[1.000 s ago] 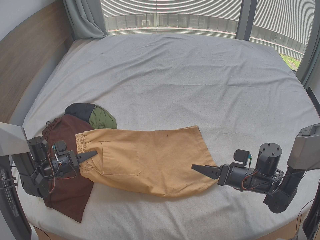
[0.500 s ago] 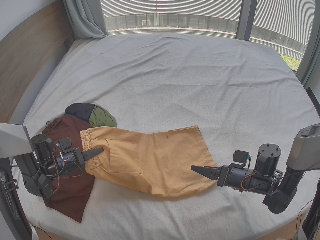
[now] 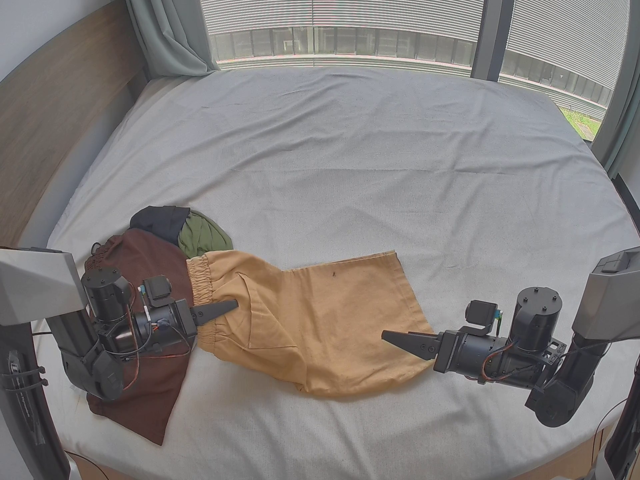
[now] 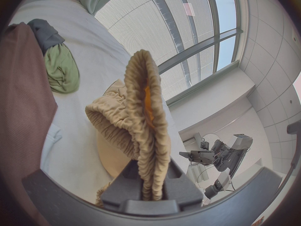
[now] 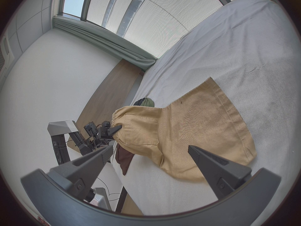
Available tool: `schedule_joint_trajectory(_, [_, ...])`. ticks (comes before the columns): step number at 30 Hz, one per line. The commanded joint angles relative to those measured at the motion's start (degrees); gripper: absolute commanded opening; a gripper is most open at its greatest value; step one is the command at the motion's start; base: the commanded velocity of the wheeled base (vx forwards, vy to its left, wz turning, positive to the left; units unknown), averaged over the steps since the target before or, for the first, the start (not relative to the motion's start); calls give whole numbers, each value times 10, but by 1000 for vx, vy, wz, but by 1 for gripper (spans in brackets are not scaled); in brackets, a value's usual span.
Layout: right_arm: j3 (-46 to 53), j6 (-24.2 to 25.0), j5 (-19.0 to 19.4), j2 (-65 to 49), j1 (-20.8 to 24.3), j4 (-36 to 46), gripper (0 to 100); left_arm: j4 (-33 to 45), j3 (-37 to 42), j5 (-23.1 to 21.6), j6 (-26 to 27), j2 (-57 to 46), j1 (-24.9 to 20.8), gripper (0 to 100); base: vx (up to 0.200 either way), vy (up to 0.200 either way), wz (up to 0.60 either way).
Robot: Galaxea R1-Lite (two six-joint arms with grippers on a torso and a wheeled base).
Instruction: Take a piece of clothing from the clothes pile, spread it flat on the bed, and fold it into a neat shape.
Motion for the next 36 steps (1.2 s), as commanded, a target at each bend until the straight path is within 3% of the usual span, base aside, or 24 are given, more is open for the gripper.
schedule_joint_trajectory(1, [0,0,0,0,-2,0,100,0,-7,1,-16,2,-21,0,0,0,0])
schedule_joint_trajectory(18, [-3,0,1,-5,-5,-1,100,1,-85,72,-58,24,-122,0,0,0,0])
schedule_joint_trajectory(32, [-19,0,-1,-4,-17,-1,100,2,-136,76,-77,61,-159,0,0,0,0])
schedule_joint_trajectory(36, [-26,1,-1,-4,-22,-1,100,1,-165,79,-119,68,-180,0,0,0,0])
